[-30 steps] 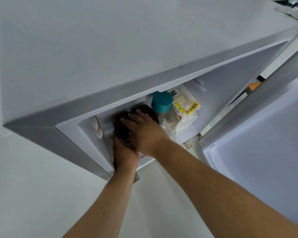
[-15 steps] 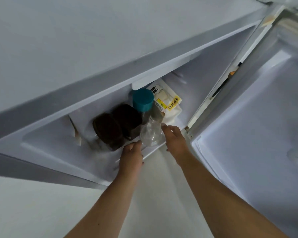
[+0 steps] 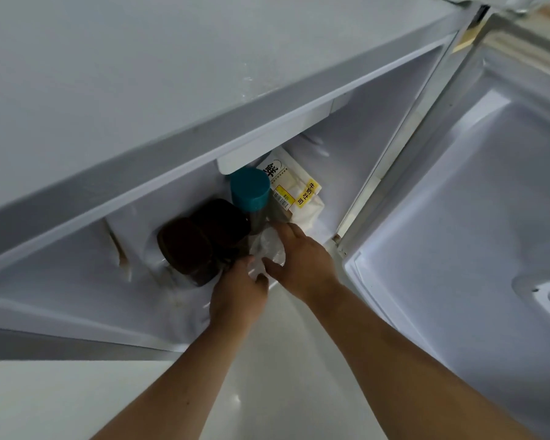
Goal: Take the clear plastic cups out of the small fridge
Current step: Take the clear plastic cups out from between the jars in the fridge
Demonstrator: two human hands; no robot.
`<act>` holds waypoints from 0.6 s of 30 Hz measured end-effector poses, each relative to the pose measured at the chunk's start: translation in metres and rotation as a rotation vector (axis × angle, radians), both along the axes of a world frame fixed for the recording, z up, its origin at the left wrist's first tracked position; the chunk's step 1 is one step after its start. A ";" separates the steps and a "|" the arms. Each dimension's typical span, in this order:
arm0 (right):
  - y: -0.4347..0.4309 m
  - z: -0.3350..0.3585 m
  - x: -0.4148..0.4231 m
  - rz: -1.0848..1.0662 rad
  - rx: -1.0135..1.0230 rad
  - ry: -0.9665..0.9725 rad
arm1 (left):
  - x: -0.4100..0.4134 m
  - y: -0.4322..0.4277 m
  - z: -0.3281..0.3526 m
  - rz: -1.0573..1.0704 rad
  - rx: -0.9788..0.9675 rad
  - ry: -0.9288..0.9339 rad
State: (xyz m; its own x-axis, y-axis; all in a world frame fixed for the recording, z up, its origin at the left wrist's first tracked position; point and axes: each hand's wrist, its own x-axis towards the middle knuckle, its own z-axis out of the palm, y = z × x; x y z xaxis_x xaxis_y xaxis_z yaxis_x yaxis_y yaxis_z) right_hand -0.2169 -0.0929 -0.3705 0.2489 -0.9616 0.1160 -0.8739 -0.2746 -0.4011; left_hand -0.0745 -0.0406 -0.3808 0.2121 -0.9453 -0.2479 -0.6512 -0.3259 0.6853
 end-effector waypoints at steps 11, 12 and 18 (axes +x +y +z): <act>0.122 0.004 -0.065 -0.347 0.061 -0.254 | -0.027 -0.039 0.008 -0.385 0.039 -0.588; 0.132 0.001 -0.066 -0.349 0.090 -0.258 | -0.030 -0.048 0.009 -0.402 0.081 -0.611; 0.169 0.000 -0.075 -0.351 0.171 -0.228 | -0.038 -0.075 0.011 -0.532 0.255 -0.707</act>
State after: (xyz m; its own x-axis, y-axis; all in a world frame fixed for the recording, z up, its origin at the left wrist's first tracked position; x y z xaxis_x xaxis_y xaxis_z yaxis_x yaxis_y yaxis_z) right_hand -0.2921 0.0760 -0.3709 -0.1090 -0.9933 -0.0381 -0.7865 0.1096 -0.6078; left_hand -0.1124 -0.1153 -0.3693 -0.0533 -0.8962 -0.4404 -0.9986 0.0498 0.0194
